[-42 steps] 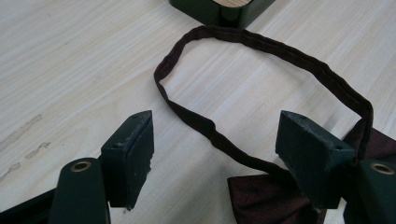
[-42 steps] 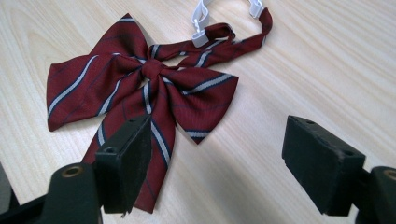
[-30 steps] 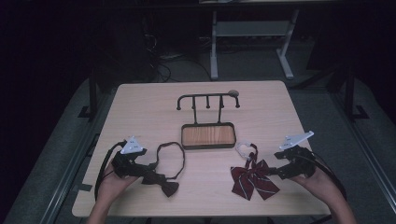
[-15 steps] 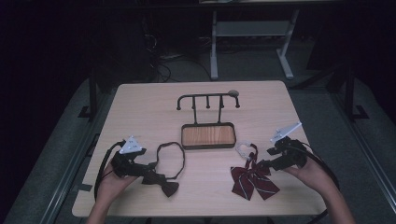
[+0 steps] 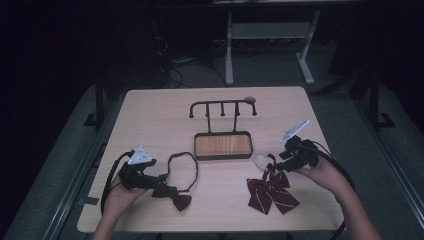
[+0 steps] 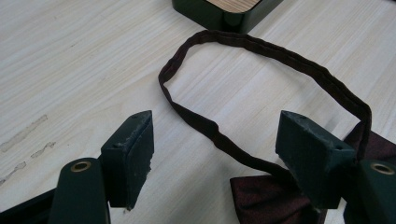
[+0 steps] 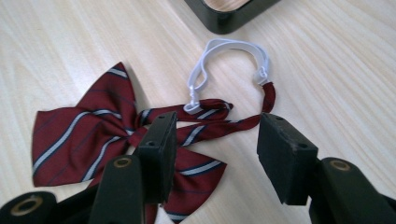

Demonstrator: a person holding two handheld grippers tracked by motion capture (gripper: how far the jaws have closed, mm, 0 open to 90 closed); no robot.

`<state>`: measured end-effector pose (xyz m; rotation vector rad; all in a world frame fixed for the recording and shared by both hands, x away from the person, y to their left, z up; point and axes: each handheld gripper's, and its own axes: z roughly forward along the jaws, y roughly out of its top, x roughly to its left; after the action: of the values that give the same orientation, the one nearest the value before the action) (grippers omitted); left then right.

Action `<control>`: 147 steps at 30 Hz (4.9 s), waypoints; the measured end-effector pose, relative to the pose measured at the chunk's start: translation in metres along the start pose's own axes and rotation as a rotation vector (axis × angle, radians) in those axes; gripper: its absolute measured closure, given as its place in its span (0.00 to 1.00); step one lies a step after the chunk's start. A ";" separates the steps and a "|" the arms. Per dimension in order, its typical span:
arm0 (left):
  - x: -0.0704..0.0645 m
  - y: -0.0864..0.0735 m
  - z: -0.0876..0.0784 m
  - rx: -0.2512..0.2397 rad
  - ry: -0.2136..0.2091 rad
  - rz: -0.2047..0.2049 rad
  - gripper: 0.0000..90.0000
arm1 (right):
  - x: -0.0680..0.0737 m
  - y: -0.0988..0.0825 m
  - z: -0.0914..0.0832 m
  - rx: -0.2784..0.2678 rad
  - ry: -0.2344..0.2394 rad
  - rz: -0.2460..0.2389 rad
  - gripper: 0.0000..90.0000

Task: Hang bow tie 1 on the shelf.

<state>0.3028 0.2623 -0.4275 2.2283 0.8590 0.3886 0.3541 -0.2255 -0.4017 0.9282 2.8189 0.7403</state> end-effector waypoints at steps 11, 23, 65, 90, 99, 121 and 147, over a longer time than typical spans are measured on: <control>0.000 0.000 0.001 0.007 -0.003 0.003 0.32 | -0.010 0.013 0.010 0.028 0.013 -0.001 0.54; 0.000 0.000 0.001 0.009 -0.008 -0.003 0.32 | -0.026 0.019 0.026 0.057 0.029 0.023 0.56; 0.000 0.000 0.001 0.013 -0.002 -0.001 0.32 | -0.037 0.037 0.060 0.216 -0.053 -0.005 0.92; -0.001 -0.001 0.002 0.014 0.005 -0.001 0.32 | -0.028 0.038 0.028 0.119 0.038 -0.023 0.97; 0.000 -0.001 0.001 0.017 0.004 0.003 0.32 | -0.019 0.051 0.007 0.097 0.068 -0.080 0.97; -0.001 -0.001 0.002 0.021 0.003 -0.001 0.32 | -0.010 0.068 -0.042 0.027 0.076 -0.126 0.97; -0.001 -0.001 0.003 0.012 0.004 -0.001 0.32 | -0.003 0.102 -0.076 0.001 0.030 -0.169 0.97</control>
<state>0.3027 0.2607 -0.4300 2.2391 0.8662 0.3885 0.3944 -0.1878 -0.2871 0.6736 2.8779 0.7361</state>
